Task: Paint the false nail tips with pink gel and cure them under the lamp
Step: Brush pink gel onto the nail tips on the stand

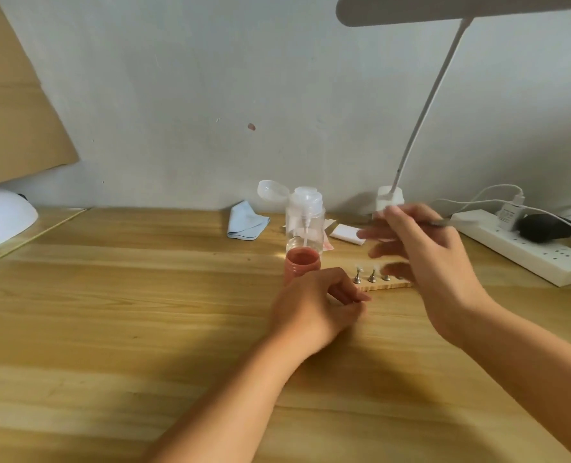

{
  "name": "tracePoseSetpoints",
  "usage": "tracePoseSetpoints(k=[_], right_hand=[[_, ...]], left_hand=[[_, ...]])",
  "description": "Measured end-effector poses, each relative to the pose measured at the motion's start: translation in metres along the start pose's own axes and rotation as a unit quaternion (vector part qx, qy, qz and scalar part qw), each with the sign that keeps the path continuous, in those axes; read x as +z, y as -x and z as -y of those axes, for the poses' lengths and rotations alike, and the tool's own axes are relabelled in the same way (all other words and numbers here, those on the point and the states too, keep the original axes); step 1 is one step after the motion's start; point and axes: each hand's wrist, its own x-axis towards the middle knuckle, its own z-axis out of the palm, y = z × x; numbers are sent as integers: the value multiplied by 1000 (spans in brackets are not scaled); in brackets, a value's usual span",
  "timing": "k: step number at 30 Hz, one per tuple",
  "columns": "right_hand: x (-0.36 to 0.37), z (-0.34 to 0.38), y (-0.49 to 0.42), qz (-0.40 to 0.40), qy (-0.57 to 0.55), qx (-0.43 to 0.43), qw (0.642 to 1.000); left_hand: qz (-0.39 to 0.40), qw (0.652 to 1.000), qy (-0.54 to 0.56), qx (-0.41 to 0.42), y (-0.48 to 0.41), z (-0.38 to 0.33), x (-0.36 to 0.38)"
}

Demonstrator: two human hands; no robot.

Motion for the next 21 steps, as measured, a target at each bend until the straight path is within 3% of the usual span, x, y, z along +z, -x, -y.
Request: tracePoseSetpoints(k=[7,21], right_hand=[[-34,-28,34,-34,-30,73,996],[-37,-38,28,-46,-62,56,995]], left_hand=[[2,1000,3,13,0,1,-1],[-3,1000,-12,27,0,0,-2]])
